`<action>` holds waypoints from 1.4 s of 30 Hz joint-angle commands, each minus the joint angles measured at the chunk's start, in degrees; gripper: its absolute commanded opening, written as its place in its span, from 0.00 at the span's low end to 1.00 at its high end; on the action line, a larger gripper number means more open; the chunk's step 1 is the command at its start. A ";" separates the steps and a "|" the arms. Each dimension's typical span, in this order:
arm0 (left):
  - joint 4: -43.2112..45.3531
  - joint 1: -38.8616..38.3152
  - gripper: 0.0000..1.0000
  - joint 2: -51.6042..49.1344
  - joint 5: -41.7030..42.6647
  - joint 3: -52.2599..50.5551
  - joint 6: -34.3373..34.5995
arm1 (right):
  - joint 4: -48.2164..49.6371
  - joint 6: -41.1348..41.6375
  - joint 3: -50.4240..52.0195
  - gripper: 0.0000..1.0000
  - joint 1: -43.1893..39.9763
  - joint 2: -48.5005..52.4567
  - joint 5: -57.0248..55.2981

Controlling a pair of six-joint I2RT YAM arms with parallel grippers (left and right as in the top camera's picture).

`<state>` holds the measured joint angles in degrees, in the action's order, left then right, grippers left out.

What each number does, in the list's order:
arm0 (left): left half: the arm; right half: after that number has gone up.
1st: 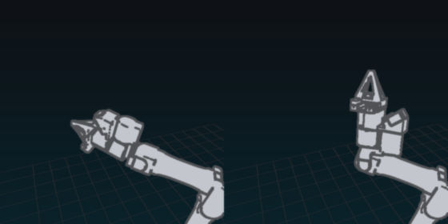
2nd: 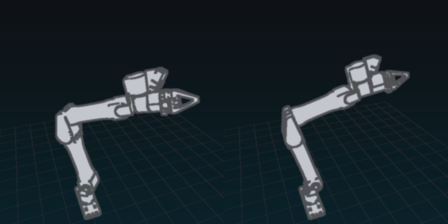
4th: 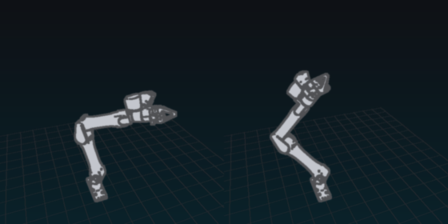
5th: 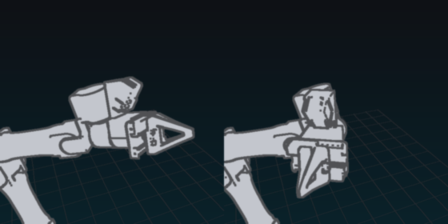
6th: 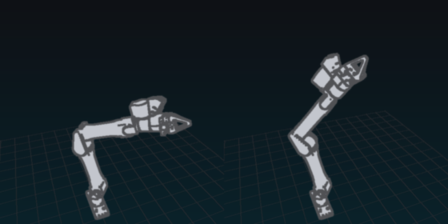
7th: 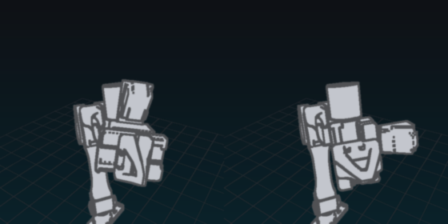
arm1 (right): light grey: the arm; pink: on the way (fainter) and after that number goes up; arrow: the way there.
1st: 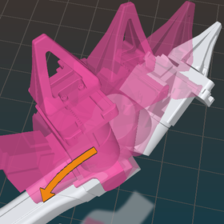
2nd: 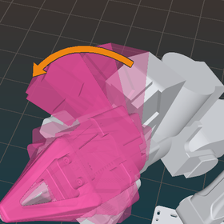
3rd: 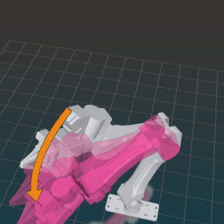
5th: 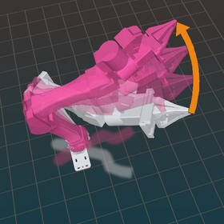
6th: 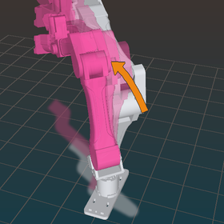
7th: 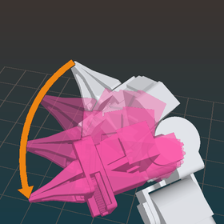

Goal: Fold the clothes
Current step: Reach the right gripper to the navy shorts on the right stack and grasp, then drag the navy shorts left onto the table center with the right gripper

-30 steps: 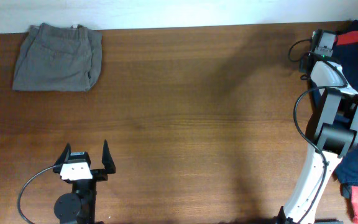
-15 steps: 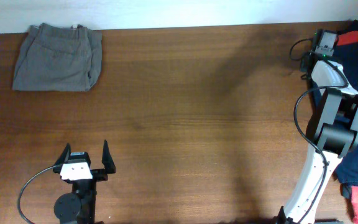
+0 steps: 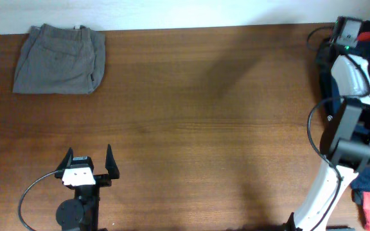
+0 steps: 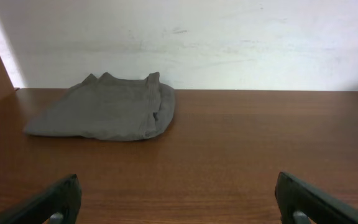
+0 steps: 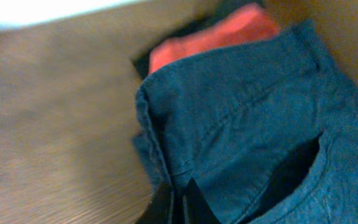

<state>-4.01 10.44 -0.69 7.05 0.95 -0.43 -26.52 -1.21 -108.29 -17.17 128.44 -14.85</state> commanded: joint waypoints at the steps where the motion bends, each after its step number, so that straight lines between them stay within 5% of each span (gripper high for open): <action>1: 0.11 0.22 0.99 0.33 0.63 -0.42 -0.48 | -0.72 1.31 -1.22 0.04 4.20 -6.45 7.43; 26: 0.11 0.22 0.99 0.33 0.63 -0.42 -0.48 | -7.78 2.19 -1.22 0.04 26.05 -8.83 13.27; 34: 0.11 0.22 1.00 0.33 0.61 -0.42 -0.48 | -7.28 5.20 -1.22 0.04 31.45 -8.81 27.02; 42: 0.11 0.22 1.00 0.33 0.63 -0.42 -0.48 | -5.14 6.69 -1.22 0.04 39.91 -8.76 29.31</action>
<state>-4.01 10.44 -0.69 7.07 0.95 -0.43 -32.56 4.49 -108.55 18.98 121.12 11.33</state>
